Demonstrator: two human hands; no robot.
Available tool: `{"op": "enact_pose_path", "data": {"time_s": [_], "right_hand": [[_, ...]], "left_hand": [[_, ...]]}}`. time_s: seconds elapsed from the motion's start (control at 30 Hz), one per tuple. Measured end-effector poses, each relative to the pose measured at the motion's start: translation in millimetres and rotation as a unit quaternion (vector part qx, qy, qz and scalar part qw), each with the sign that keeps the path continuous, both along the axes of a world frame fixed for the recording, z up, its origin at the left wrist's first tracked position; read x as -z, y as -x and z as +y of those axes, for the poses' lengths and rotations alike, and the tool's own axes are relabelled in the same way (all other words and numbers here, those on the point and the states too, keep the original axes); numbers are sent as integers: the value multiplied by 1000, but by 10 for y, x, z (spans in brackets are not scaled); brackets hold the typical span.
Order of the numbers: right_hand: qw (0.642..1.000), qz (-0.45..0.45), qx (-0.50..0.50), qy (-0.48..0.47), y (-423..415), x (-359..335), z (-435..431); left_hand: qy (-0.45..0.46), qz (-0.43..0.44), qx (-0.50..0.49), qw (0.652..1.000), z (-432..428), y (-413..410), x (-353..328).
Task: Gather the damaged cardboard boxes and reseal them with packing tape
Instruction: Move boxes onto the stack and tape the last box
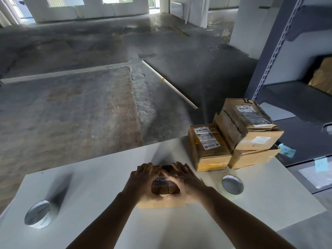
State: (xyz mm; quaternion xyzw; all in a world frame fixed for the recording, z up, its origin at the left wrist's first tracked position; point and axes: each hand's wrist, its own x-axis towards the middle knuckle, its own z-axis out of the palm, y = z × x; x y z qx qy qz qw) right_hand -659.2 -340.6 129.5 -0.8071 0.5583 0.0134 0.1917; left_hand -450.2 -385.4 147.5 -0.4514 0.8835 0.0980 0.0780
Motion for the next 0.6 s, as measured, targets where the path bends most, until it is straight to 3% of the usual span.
{"op": "enact_pose_path", "data": {"time_s": [0.13, 0.27, 0.47, 0.6], "right_hand": [[997, -57, 25, 34, 62, -81, 69], [976, -145, 104, 129, 255, -48, 203], [939, -127, 276, 161, 813, 276, 490], [934, -88, 315, 144, 1097, 439, 686]], "left_hand": [[-8, 5, -21, 1000, 19, 53, 24], [-10, 10, -50, 999, 31, 151, 48], [-11, 11, -39, 999, -19, 290, 107], [17, 107, 29, 994, -24, 567, 101]]}}
